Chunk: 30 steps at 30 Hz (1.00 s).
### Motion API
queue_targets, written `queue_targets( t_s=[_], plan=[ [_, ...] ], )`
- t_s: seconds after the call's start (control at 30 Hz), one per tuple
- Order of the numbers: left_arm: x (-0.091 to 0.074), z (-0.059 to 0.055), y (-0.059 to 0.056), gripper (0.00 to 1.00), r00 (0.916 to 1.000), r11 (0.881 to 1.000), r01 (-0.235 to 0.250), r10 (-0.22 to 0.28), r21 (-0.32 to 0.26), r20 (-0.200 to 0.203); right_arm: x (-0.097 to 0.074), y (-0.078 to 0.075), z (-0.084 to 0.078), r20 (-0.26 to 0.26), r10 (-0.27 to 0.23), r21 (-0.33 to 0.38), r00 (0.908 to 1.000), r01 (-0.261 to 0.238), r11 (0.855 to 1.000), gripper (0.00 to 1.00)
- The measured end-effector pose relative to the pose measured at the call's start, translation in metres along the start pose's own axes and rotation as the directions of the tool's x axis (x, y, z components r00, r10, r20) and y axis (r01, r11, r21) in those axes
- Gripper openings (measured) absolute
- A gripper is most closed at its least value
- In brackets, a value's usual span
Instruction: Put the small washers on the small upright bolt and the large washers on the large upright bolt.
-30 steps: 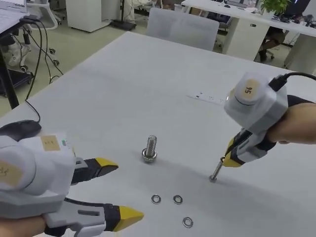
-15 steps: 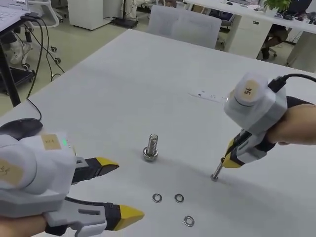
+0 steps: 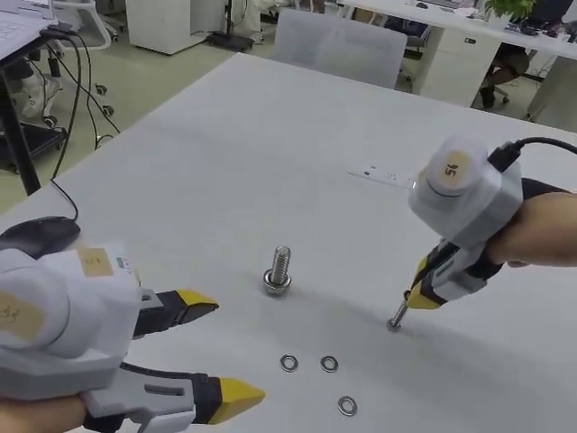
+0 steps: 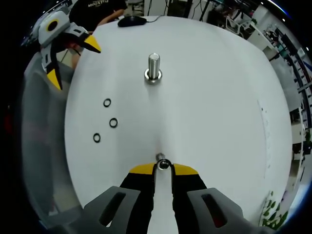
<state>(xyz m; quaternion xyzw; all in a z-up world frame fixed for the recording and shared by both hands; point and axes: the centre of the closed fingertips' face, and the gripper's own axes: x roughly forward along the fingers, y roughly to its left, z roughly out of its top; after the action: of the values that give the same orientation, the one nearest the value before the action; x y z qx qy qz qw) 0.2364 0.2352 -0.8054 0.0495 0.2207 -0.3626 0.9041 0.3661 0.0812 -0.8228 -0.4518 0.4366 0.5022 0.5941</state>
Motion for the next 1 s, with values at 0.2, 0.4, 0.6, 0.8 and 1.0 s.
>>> queue_targets(
  t_s=[0.2,0.4,0.6,0.8,1.0],
  plan=[
    [-0.001,-0.001,0.001,0.61,1.0,1.0,-0.001,0.001,-0.002,-0.001,0.004,0.003,0.002,-0.001,0.006,-0.002,1.0,-0.006,1.0,0.13],
    [-0.001,-0.002,0.002,0.61,1.0,1.0,-0.004,0.004,-0.003,-0.002,0.013,0.004,0.002,-0.014,0.013,-0.009,0.9998,-0.013,1.0,0.13],
    [-0.001,-0.003,0.002,0.61,1.0,1.0,-0.004,0.004,-0.004,-0.004,0.022,0.002,-0.001,-0.014,0.019,-0.006,0.9997,-0.019,1.0,0.13],
    [-0.001,-0.004,0.002,0.61,1.0,1.0,-0.006,0.005,-0.005,-0.006,0.031,0.003,-0.002,-0.013,0.025,0.003,0.9996,-0.025,1.0,0.13],
    [-0.001,-0.004,0.002,0.61,0.9999,1.0,-0.008,0.008,-0.007,-0.007,0.04,0.006,-0.004,-0.016,0.032,0.008,0.9994,-0.032,0.999,0.13]
  ],
)
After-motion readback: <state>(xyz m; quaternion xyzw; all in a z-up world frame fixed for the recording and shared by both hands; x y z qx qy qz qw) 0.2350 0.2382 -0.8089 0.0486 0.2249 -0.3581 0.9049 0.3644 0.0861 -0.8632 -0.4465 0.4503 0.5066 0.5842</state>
